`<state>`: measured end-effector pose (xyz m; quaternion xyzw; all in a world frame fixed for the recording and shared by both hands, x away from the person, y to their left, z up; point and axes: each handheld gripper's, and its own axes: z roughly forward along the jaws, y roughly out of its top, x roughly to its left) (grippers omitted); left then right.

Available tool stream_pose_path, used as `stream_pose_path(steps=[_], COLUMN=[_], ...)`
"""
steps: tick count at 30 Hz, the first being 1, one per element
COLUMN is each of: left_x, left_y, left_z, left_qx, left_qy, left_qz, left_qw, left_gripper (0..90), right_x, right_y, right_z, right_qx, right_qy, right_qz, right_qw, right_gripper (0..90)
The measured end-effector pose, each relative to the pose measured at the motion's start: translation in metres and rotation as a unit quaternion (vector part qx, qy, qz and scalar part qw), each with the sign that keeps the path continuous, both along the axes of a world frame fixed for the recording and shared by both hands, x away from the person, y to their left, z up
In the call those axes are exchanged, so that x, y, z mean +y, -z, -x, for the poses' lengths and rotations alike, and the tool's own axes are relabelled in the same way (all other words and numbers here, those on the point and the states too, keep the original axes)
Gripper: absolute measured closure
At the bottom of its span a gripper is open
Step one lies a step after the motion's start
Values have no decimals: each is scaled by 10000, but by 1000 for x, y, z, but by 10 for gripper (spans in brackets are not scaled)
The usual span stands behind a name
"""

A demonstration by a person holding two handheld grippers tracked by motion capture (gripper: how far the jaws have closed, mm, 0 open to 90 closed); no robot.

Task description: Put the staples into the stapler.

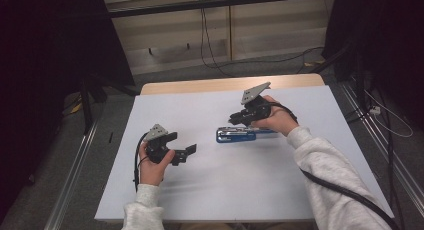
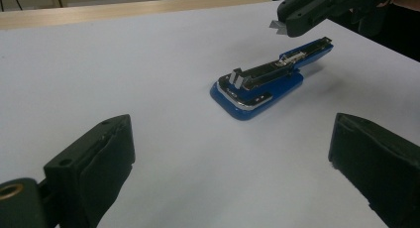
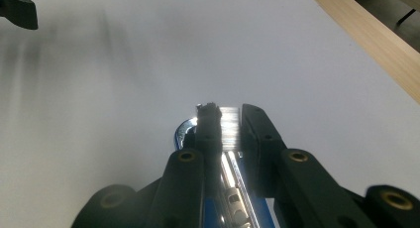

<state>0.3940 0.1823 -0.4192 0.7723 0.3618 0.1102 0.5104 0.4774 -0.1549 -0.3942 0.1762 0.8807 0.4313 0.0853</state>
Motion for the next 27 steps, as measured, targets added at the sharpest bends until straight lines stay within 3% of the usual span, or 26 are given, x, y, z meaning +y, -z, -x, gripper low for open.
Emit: stream_pose_path(steps=[27], left_x=[4], left_y=[1], left_z=[2], left_qx=[49], left_qy=[-26], left_qz=[-55], left_qw=[10000], left_gripper=[41], right_x=[3], right_y=[0], right_z=[-6], right_qx=[-27], right_qy=[-151], right_qz=[-98], right_qw=[9998], right_gripper=[793])
